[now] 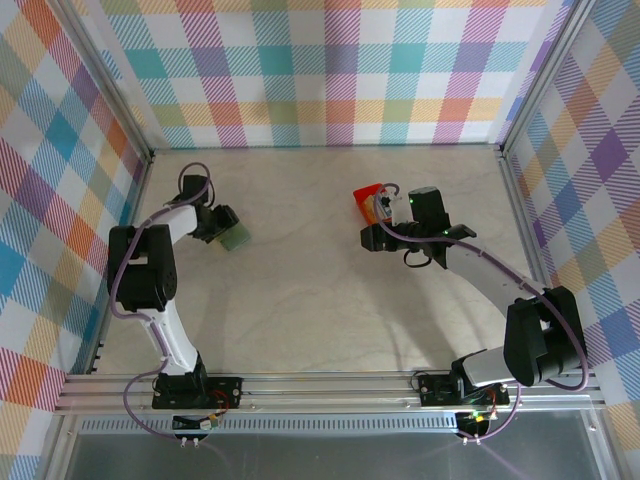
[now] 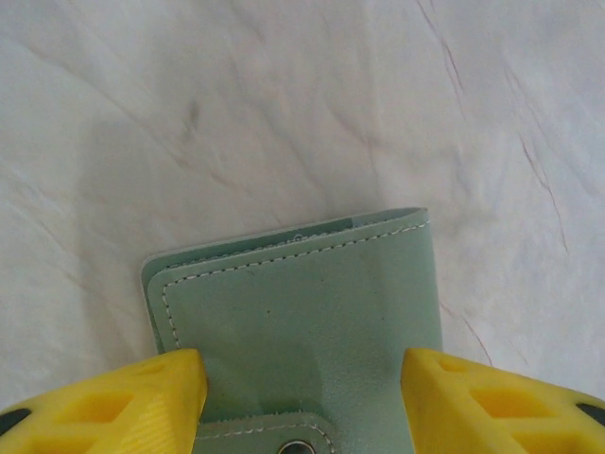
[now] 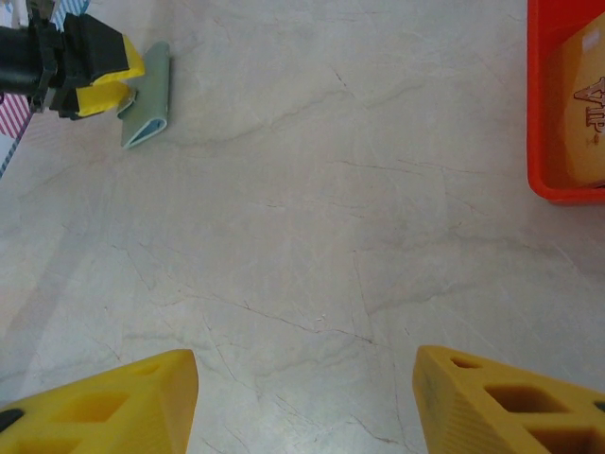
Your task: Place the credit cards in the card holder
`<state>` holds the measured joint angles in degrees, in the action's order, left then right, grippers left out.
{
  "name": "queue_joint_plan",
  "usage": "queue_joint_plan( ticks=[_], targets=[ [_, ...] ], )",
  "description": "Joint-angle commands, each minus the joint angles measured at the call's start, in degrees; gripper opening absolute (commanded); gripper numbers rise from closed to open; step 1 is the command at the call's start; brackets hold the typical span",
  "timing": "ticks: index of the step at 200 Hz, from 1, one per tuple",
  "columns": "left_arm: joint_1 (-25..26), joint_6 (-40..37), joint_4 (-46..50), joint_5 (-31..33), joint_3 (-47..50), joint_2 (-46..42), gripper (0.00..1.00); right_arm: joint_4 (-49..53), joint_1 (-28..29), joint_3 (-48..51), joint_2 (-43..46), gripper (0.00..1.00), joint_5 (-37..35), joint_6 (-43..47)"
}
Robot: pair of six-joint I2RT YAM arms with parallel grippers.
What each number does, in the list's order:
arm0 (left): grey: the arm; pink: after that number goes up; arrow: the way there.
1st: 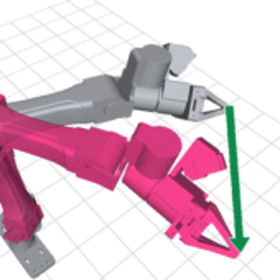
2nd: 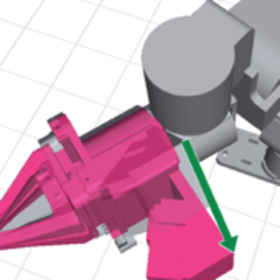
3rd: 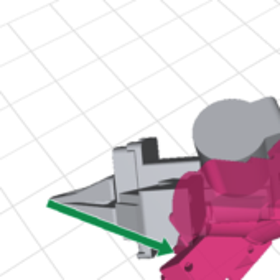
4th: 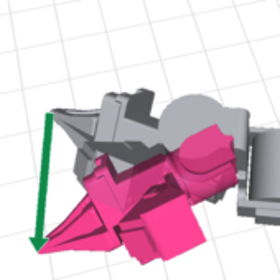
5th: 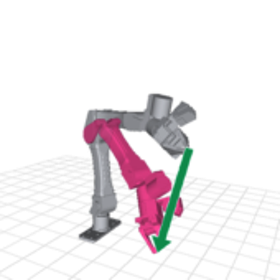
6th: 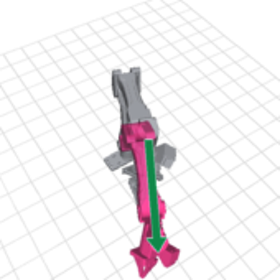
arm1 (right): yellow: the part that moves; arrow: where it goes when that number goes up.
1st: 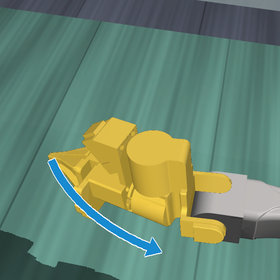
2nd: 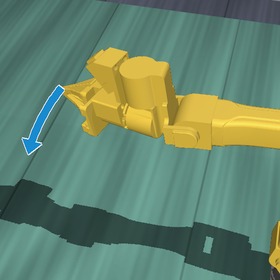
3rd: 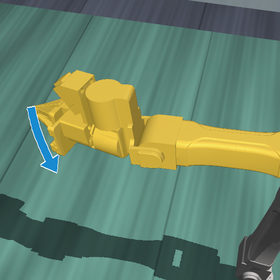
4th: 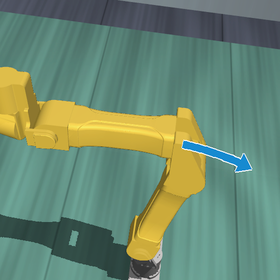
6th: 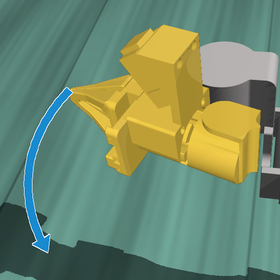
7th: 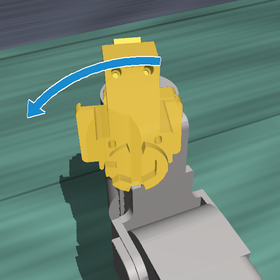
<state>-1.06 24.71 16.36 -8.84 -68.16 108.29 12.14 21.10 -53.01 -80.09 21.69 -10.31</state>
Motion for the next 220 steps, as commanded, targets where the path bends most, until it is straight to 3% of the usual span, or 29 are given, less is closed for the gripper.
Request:
queue_joint_plan(
  ticks=[1,60,146,178,220],
  targets=[
    [4.1,3.0,1.8,-4.7,4.9,-1.5,0.58,0.3,0.3,1.1,2.1,0.61,0.1,-0.9],
    [13.9,11.4,-7.2,-8.2,12.5,-6.2,0.58,-0.9,0.3,4.6,5.2,0.61,-0.8,-2.3],
    [30.1,20.8,-13.4,-8.6,13.2,-5.3,0.58,-1.6,0.4,7.4,5.9,0.6,-1.3,-3.0],
    [31.6,20.8,-14.4,-10.9,13.9,-6.9,0.58,-1.9,1.0,8.2,6.2,0.6,-0.8,-2.8],
    [30.5,15.9,-10.7,-10.0,14.0,-17.7,0.62,-3.4,4.6,9.3,6.0,0.57,-0.7,-3.9]
  ],
)
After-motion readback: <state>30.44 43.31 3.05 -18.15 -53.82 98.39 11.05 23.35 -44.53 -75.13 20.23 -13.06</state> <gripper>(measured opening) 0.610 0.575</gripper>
